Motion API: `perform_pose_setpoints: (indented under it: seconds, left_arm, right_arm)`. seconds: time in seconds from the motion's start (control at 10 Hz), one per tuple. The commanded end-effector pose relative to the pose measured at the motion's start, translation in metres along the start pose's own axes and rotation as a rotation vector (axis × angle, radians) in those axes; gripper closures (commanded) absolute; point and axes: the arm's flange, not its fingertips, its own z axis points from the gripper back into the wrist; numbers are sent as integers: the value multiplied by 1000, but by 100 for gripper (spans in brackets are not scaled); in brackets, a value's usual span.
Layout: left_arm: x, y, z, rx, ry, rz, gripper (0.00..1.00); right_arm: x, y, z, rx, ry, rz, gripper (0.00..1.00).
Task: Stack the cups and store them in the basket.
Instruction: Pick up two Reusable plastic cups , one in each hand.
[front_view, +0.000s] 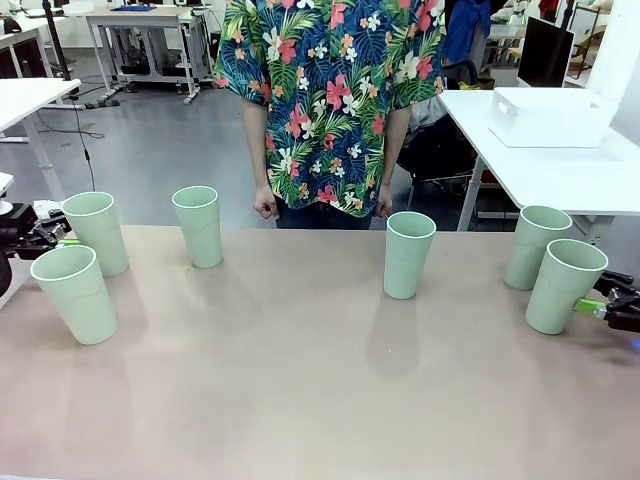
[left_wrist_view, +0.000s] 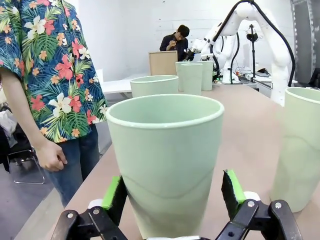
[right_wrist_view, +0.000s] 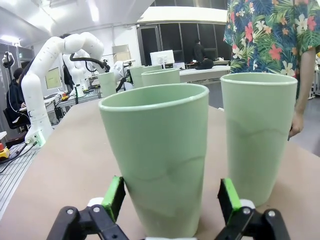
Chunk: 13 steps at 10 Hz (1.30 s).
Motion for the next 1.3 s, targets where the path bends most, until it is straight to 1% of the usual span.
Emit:
perform_pose_setpoints:
  seconds: [0.0,0.5,1.2]
  left_arm:
    - [6,-8,-9,15,-8,6,0]
    - [6,-3,-20,30,-5,28,0]
    - [7,2,-26,28,-19,54,0]
  right_arm:
    - [5,7,-8,-41,6,15,0]
    - [7,12,-15,-54,14,-4,0]
    - [11,18,-34,-31,12,-20,0]
